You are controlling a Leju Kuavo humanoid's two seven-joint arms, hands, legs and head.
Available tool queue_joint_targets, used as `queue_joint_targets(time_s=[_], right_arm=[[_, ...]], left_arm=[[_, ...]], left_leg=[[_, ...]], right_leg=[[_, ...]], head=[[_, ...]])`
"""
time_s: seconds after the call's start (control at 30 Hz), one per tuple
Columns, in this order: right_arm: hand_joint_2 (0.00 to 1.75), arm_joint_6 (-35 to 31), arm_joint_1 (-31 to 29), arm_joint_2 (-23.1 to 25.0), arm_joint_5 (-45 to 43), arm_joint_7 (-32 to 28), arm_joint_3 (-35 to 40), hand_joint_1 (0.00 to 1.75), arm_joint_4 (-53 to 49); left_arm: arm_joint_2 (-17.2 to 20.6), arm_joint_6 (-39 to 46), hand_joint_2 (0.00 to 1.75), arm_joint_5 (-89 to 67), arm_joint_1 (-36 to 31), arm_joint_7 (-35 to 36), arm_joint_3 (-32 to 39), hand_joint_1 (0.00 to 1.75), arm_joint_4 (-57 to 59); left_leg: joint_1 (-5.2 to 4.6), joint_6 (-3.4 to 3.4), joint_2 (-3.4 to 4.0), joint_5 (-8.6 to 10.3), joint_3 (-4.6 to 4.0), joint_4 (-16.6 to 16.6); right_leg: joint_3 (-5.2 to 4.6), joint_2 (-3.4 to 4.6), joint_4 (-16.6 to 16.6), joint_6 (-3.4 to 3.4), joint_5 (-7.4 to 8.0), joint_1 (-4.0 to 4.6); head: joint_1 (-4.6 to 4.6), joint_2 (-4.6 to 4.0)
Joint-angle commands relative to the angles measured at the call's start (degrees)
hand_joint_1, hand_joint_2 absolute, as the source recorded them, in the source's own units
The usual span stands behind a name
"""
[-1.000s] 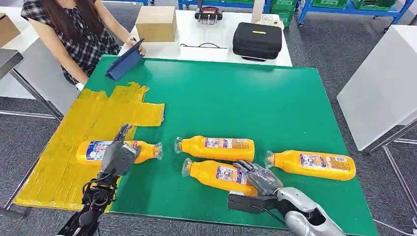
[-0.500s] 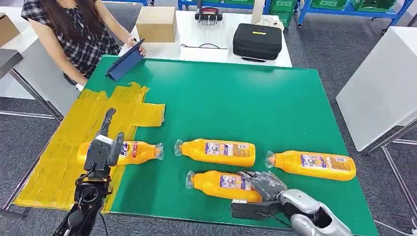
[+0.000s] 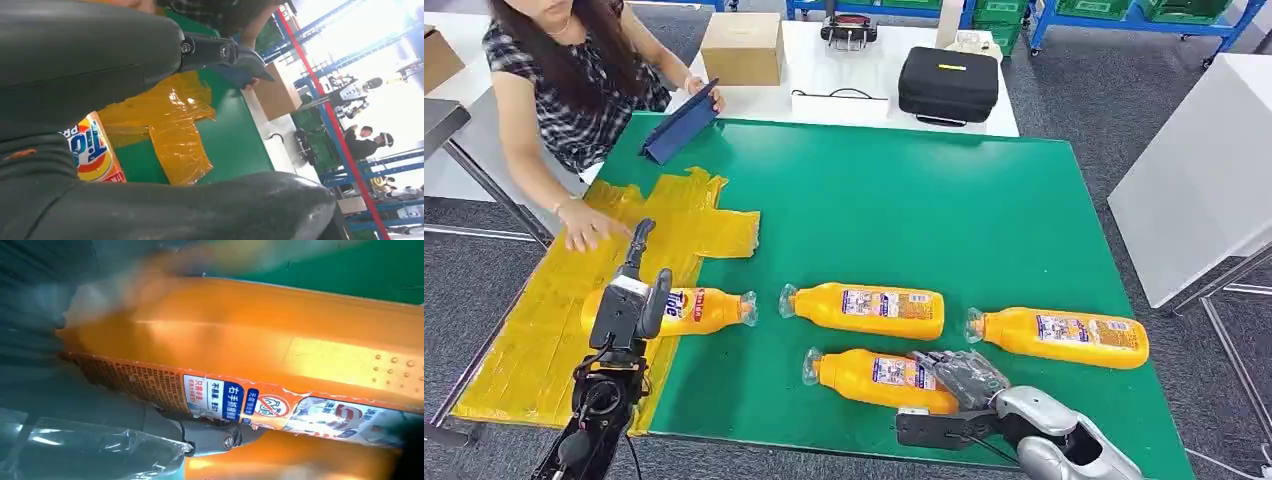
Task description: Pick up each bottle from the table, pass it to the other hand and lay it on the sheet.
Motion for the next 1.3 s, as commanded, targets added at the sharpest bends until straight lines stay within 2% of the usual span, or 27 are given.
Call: queue_joint_targets(time_s=[0.03,0.17,0.27,0.3,0.33,0.37,0.4,0.47,0.53,0.57,0.6,0.73,0.87,0.97,1.3], right_arm=[[1.75,2.56,6.61,-1.47,0.07,0.62,3.30,1.75,4.76],[1.75,1.37,8.46,-0.87,-1.64,0.74,1.20,1.75,3.84],[1.75,-2.48,8.92,3.83,-10.37,-0.28,-5.93,1.75,3.69],[1.75,-4.19,8.77,5.42,-14.63,-1.51,-9.08,1.75,3.45],[1.75,-7.04,8.84,8.81,-26.91,-8.47,-16.33,1.75,1.78],[1.75,-6.58,7.76,8.98,-30.42,-9.44,-17.61,1.75,0.20],[1.75,-9.15,7.61,11.17,-37.83,-17.84,-21.66,1.75,-2.99],[1.75,-8.09,5.18,12.35,-39.81,-16.38,-22.16,1.75,-8.12],[1.75,-7.83,2.62,15.51,-40.26,-16.13,-21.46,1.75,-9.31],[1.75,-8.06,0.89,16.89,-39.83,-15.75,-20.71,1.75,-8.83],[1.75,-7.90,-0.62,18.11,-40.32,-15.79,-20.21,1.75,-8.35],[1.75,-8.27,-6.18,20.09,-42.33,-16.34,-18.40,1.75,-4.00],[1.75,-8.57,-9.91,22.45,-44.61,-17.94,-17.91,1.75,0.19],[1.75,-9.20,-11.10,24.31,-44.27,-17.07,-17.46,1.75,1.84],[1.75,-9.47,-10.96,24.61,-44.10,-16.81,-17.40,1.75,2.33]], left_arm=[[-1.51,0.01,0.00,0.46,-0.96,0.26,0.87,0.00,0.58],[-2.04,-0.17,0.00,1.45,-1.65,0.42,0.69,0.00,0.74],[-2.42,-2.10,0.00,5.18,-1.58,1.27,1.15,0.00,0.36],[-2.60,-4.10,0.00,8.15,-1.55,1.96,1.72,0.00,0.20],[-3.78,-12.58,0.00,20.79,-1.33,5.31,4.19,0.00,-0.27],[-3.63,-14.44,0.00,24.22,-0.96,6.36,4.41,0.00,-0.82],[-4.43,-21.69,1.75,33.31,-0.53,10.16,4.51,0.00,-1.16],[-5.49,-25.38,1.75,38.76,2.10,13.25,2.12,0.00,-6.40],[-5.72,-25.53,1.75,40.09,2.67,13.53,-0.61,0.00,-9.16],[-5.79,-24.62,1.75,40.22,2.24,13.51,-1.73,0.00,-9.91],[-5.72,-24.15,1.75,40.33,1.71,13.74,-2.63,0.00,-10.40],[-5.06,-22.98,1.75,42.23,1.50,14.23,-5.72,0.00,-10.89],[-5.43,-24.98,1.75,45.14,1.10,14.55,-7.42,0.00,-9.14],[-5.55,-25.78,1.75,45.37,0.53,14.75,-8.63,0.00,-7.96],[-5.08,-25.98,1.75,44.93,0.25,14.57,-9.23,0.00,-7.92]], left_leg=[[0.14,-0.17,-0.31,0.02,0.08,-0.18],[0.13,-0.11,-0.32,0.01,0.11,-0.11],[0.12,-0.09,-0.25,0.00,0.10,-0.07],[0.15,-0.14,-0.30,0.02,0.09,-0.13],[0.10,-0.08,-0.17,-0.01,0.08,-0.07],[0.13,-0.14,-0.09,0.00,0.01,-0.09],[0.07,-0.09,0.02,-0.03,-0.02,-0.03],[0.02,-0.11,0.15,-0.05,-0.17,0.00],[-0.02,-0.20,0.41,-0.12,-0.39,0.06],[-0.03,-0.13,0.47,-0.05,-0.73,0.06],[0.00,-0.07,0.41,0.28,-1.11,0.04],[0.13,-0.20,0.69,0.24,-1.00,0.07],[0.12,-0.17,0.61,0.32,-1.01,0.01],[0.12,-0.13,0.56,0.36,-1.06,-0.02],[0.10,-0.12,0.39,0.36,-1.19,-0.02]], right_leg=[[0.28,-0.38,-0.33,-0.14,-0.03,0.15],[0.30,-0.37,-0.25,-0.13,-0.07,0.12],[0.23,-0.28,-0.19,-0.12,-0.06,0.11],[0.26,-0.35,-0.28,-0.16,-0.05,0.14],[0.20,-0.20,-0.17,-0.12,-0.05,0.10],[0.12,-0.14,-0.19,-0.17,-0.02,0.13],[0.06,-0.01,-0.08,-0.11,-0.01,0.09],[-0.13,0.12,0.03,-0.05,0.04,0.07],[-0.40,0.36,0.15,-0.05,0.07,0.05],[-0.09,0.43,0.17,0.20,0.25,0.05],[-0.49,0.41,0.16,0.22,0.54,0.08],[-0.48,0.58,0.15,0.12,0.58,0.22],[-0.50,0.51,0.10,0.13,0.62,0.21],[-0.53,0.49,0.08,0.17,0.63,0.20],[-0.61,0.37,0.08,0.16,0.60,0.18]], head=[[-0.02,0.00],[0.00,0.00],[0.00,0.00],[-0.02,0.00],[-0.02,0.00],[0.02,0.00],[-0.02,0.00],[0.00,0.00],[0.00,0.00],[0.00,0.00],[-0.13,0.00],[-0.02,0.00],[-0.04,0.00],[0.00,0.00],[0.00,0.00]])
